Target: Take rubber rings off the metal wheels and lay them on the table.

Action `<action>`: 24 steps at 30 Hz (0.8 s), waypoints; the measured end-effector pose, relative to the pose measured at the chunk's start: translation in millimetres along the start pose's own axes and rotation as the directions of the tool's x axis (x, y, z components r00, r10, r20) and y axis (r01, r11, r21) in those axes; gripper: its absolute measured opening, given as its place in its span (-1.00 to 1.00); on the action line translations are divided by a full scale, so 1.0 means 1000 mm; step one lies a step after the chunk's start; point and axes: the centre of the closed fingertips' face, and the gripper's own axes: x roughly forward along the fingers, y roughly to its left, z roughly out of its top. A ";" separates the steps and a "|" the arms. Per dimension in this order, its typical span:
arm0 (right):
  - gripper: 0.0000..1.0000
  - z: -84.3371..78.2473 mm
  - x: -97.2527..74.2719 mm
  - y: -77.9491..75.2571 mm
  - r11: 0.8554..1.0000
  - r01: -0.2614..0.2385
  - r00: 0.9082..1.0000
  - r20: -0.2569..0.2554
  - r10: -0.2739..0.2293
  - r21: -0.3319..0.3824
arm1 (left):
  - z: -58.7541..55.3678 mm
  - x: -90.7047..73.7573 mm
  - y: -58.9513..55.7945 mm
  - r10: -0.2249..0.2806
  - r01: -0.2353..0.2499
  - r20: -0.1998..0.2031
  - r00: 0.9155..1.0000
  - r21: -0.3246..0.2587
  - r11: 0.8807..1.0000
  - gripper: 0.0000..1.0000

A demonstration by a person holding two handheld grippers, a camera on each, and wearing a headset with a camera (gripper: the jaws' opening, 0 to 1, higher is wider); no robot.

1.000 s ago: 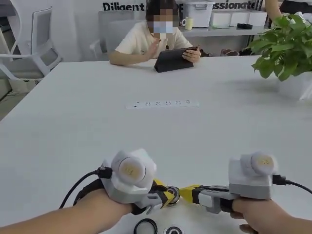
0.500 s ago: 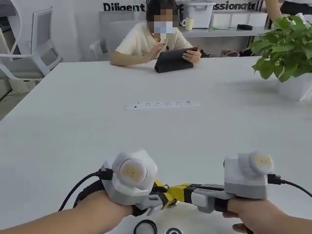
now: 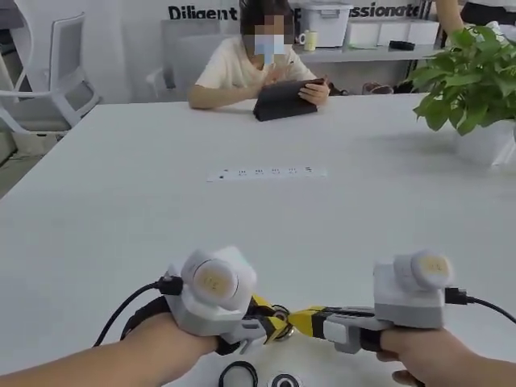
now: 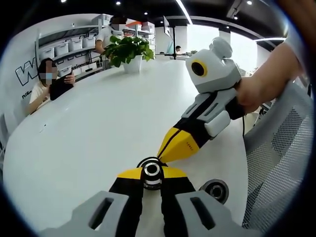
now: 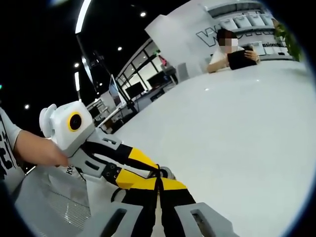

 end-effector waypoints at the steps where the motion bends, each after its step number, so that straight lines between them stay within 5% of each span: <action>1: -1.00 0.000 0.000 0.000 1.000 0.000 1.000 -0.002 0.000 -0.005 | 0.000 0.000 0.000 0.000 0.000 -0.002 1.000 0.001 1.000 -0.85; 10: -1.00 0.003 -0.003 0.001 1.000 -0.004 1.000 0.006 0.004 -0.004 | 0.007 -0.008 -0.005 -0.031 0.031 0.007 1.000 0.022 0.999 -0.69; 16: -1.00 0.008 -0.005 0.007 1.000 -0.019 1.000 0.018 0.019 -0.002 | 0.002 -0.015 -0.008 -0.047 0.048 -0.011 0.999 0.052 0.997 -0.58; 24: -1.00 0.013 -0.006 0.015 0.999 -0.038 0.999 0.031 0.038 -0.001 | 0.010 -0.034 -0.014 -0.064 0.063 0.022 0.998 0.054 0.997 -0.44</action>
